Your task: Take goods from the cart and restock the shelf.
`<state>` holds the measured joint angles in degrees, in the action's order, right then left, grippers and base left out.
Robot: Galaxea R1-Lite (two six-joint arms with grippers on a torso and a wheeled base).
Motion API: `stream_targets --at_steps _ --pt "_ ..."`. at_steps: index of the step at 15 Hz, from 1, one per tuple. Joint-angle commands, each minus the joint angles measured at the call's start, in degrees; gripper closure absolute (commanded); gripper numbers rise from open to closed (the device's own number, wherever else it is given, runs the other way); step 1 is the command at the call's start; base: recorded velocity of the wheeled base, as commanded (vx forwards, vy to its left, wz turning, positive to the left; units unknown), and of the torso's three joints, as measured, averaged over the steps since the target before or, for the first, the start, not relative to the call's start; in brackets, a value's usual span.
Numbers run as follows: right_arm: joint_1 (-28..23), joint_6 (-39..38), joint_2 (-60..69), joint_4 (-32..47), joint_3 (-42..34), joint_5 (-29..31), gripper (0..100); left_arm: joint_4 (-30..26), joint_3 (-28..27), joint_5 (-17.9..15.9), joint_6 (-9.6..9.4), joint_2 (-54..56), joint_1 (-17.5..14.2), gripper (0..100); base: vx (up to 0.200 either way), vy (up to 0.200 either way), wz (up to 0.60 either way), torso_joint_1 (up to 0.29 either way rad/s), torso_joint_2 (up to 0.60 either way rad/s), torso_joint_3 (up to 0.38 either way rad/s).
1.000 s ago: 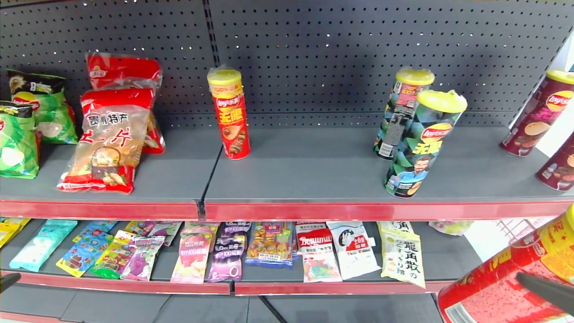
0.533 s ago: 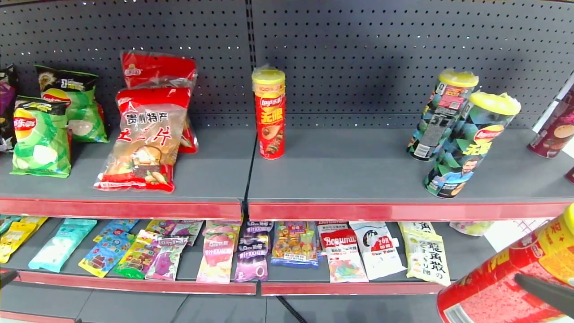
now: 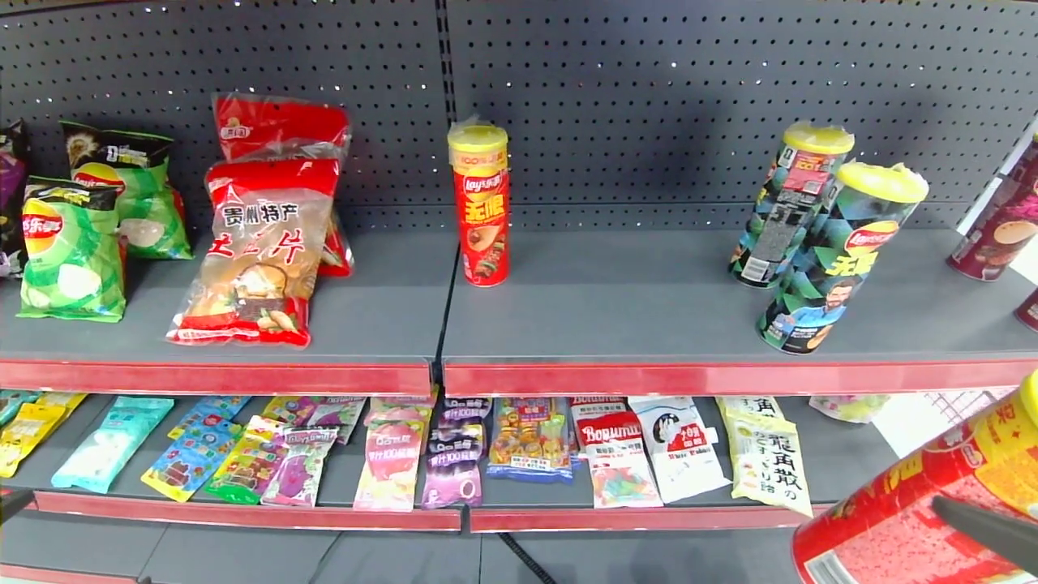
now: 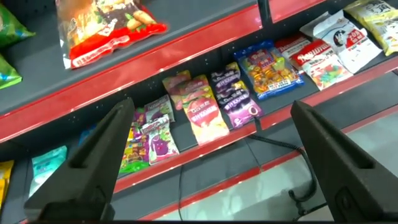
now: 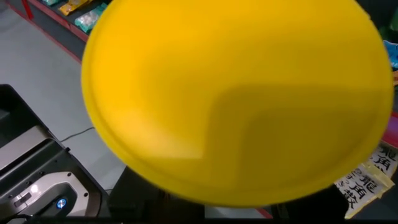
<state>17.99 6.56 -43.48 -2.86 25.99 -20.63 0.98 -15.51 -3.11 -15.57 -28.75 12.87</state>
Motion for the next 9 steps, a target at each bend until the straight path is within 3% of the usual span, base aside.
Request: stream_targets --at_steps 1,6,9 --pt "0.02 0.03 -0.2 -0.04 -0.24 -0.03 100 -0.01 -0.14 0.03 0.01 -0.08 0.05 0 0.0 0.0 0.0 0.0 0.0 0.0" --pt "0.02 -0.05 -0.11 -0.04 -0.68 -0.12 100 -0.01 -0.14 -0.06 0.01 -0.17 0.05 0 0.0 0.2 0.0 0.002 0.0 0.002" --pt "0.02 -0.05 -0.11 -0.04 -0.68 -0.12 100 -0.01 -0.14 0.03 0.01 -0.08 0.05 0 0.0 0.0 0.0 0.0 0.0 0.0"
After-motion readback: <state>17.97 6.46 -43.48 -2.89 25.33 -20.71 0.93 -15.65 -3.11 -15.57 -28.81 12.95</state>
